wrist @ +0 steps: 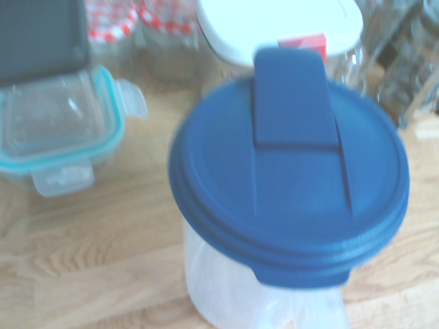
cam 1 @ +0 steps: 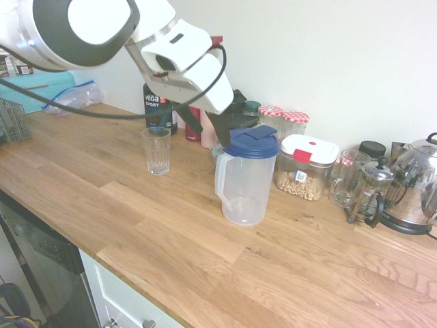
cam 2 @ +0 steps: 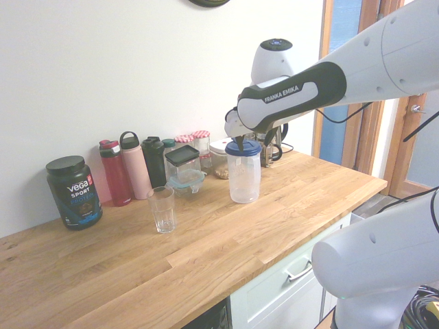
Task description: Pour me some water
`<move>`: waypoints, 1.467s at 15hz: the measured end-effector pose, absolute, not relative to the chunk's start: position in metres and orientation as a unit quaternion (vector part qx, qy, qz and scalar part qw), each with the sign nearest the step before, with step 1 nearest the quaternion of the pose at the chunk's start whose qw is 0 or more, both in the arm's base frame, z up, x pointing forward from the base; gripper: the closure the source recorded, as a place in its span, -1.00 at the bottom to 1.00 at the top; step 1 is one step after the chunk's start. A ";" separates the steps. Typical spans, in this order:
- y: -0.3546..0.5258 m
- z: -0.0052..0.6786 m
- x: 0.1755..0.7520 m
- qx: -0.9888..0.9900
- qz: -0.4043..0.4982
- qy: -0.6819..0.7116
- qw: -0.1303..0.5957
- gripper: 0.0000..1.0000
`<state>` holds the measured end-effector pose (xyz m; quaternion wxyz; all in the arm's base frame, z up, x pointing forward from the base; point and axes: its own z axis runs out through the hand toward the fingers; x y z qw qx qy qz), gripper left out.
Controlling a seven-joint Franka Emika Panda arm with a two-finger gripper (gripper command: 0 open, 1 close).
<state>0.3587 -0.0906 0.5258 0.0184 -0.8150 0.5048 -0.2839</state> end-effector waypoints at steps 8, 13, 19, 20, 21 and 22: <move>-0.112 0.462 0.376 -0.823 -0.275 0.497 0.030 1.00; -0.120 0.438 0.407 -0.827 -0.269 0.493 0.026 1.00; -0.118 0.443 0.412 -0.829 -0.273 0.488 0.027 1.00; -0.117 0.443 0.413 -0.829 -0.273 0.487 0.026 1.00; -0.117 0.443 0.413 -0.830 -0.274 0.486 0.026 1.00; -0.116 0.443 0.413 -0.830 -0.274 0.486 0.026 1.00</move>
